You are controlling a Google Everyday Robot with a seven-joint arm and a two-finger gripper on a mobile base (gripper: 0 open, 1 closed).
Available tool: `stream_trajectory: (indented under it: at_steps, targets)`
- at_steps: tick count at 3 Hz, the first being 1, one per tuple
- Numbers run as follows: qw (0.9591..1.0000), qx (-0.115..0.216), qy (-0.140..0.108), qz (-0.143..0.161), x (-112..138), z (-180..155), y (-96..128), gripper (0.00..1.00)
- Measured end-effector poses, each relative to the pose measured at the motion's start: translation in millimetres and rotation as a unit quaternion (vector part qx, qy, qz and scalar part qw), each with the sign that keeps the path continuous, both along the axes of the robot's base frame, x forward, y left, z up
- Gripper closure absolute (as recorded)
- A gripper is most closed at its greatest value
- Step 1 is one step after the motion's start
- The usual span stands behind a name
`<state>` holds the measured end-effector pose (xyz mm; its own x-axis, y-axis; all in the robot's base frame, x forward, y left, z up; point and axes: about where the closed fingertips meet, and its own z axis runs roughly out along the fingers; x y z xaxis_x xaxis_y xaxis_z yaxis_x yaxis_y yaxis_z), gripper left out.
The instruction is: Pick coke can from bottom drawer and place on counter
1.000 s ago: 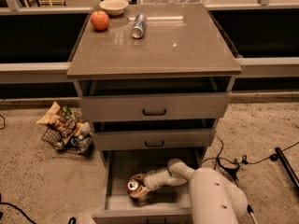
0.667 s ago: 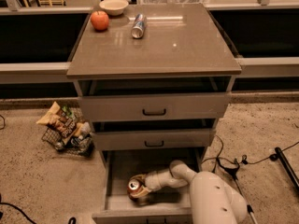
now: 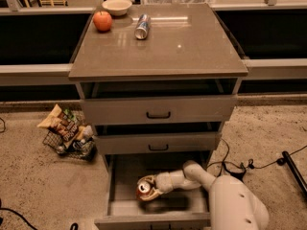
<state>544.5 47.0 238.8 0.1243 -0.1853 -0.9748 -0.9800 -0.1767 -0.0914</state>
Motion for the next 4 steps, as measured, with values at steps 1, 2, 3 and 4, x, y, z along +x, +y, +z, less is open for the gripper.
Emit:
stream_trajectory:
  at_steps: [1,2,3,4]
  targets:
    - [0.9981,0.016,-0.046,0.038,-5.6,54.3,-8.7,1.00]
    - [0.9978,0.019,-0.047,0.041,-6.1,60.8,-9.1,1.00]
    - [0.9955,0.038,-0.060,0.063,-9.4,106.6,-12.6,1.00]
    - [0.9952,0.019,-0.070,0.065,-11.7,165.8,-29.3,1.00]
